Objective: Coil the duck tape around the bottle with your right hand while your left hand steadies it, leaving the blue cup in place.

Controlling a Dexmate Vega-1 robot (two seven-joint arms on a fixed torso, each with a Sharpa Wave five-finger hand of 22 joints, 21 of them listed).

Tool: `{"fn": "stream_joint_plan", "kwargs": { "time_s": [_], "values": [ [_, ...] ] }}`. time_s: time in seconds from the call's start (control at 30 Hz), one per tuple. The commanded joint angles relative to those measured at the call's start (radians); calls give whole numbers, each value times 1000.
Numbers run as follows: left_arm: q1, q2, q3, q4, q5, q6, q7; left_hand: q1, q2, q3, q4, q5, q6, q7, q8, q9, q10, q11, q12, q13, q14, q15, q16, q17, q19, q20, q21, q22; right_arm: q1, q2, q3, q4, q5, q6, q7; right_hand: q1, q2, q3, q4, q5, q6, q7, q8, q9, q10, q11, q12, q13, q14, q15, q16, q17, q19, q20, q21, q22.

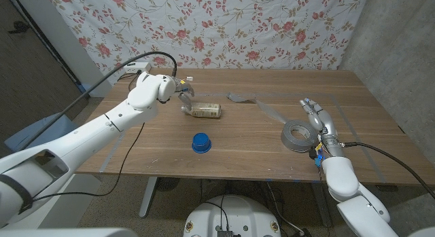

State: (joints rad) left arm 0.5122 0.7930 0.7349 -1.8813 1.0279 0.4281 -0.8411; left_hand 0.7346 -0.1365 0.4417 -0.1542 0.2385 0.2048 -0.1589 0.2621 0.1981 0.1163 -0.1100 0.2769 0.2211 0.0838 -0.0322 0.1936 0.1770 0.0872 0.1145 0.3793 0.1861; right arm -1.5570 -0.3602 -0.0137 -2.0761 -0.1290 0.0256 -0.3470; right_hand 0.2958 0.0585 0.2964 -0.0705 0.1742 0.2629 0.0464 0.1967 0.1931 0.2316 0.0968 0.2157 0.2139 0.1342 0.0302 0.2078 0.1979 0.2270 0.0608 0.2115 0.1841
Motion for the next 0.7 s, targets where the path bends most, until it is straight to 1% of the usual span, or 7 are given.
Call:
{"fn": "stream_joint_plan", "kwargs": {
  "time_s": [0.03, 0.17, 0.27, 0.33, 0.47, 0.53, 0.7],
  "values": [
    [28, -50, -14, 38, 123, -65, -29, 3, -9, -10, 3, 11, 3, 2, -2, 3, 2, 3, -1, 5, -2, -3, -3, 3, 3, 3, -4, 2, 6, -6, -1, 6, 0, 7, 0, -3, 4, -7, -2, 7, 11, 0, 9, 3, 9, 0, 5, 3, 10, 1, 10, 1, 8, 4, 7, 1],
    [45, -65, -8, 63, 178, -82, 10, 3, -9, -19, 8, 14, 11, 1, -2, 4, -6, 4, -5, 6, -9, -1, -4, 3, 5, -1, -6, 2, 12, -2, -5, 9, 2, 2, -1, -3, 5, -7, -2, 7, 11, 0, 9, 4, 9, 3, 5, 3, 13, 3, 10, 1, 9, 5, 8, 1],
    [53, -83, -26, 88, 149, -100, 26, -2, -9, -27, 12, 15, 17, -6, -2, 5, -5, -2, -6, 7, -11, -4, -4, 4, 5, -6, -8, 2, 17, -5, -7, 8, -3, -4, 0, -4, 5, -8, -2, 7, 10, -1, 8, 4, 8, -1, 4, 2, 13, 2, 10, 1, 8, 3, 7, 1],
    [59, -87, -23, 102, 161, -113, 60, -6, -7, -33, 16, 16, 7, 4, -8, 5, -4, 2, -6, 8, -11, -4, -3, 4, 6, -7, -10, 2, 19, -9, -8, 9, -5, -2, 2, -5, 6, -9, -3, 7, 11, 0, 8, 4, 9, 1, 4, 2, 14, 4, 10, 1, 9, 5, 7, 1],
    [78, -99, -41, 133, 120, -144, 142, -5, 2, -41, 21, 19, 15, 9, -8, 6, 21, -10, 1, 9, 9, -19, 5, 4, 16, -10, -10, 3, 24, -7, -11, 5, -8, -17, 0, -6, 5, -10, -3, 6, 10, -1, 8, 4, 8, -1, 4, 2, 15, 4, 10, 1, 8, 6, 7, 1],
    [77, -108, -41, 149, 107, -154, 160, -2, 8, -42, 22, 20, 19, 6, -8, 6, 22, -14, 0, 9, 17, -27, 8, 4, 19, -13, -10, 3, 26, -8, -12, 6, -9, -18, 1, -6, 5, -10, -3, 6, 12, 0, 8, 4, 9, 0, 4, 2, 15, 4, 9, 1, 8, 6, 7, 1],
    [58, -128, -25, 188, 83, -181, 168, 4, 18, -47, 24, 21, 0, 13, -18, 6, 7, -11, -9, 10, 4, -18, 2, 4, 19, -12, -14, 3, 30, -2, -15, 3, -15, -29, -10, -6, 6, -11, -4, 6, 12, -1, 8, 4, 10, 1, 4, 2, 16, 4, 10, 1, 8, 5, 6, 1]
  ]
}}
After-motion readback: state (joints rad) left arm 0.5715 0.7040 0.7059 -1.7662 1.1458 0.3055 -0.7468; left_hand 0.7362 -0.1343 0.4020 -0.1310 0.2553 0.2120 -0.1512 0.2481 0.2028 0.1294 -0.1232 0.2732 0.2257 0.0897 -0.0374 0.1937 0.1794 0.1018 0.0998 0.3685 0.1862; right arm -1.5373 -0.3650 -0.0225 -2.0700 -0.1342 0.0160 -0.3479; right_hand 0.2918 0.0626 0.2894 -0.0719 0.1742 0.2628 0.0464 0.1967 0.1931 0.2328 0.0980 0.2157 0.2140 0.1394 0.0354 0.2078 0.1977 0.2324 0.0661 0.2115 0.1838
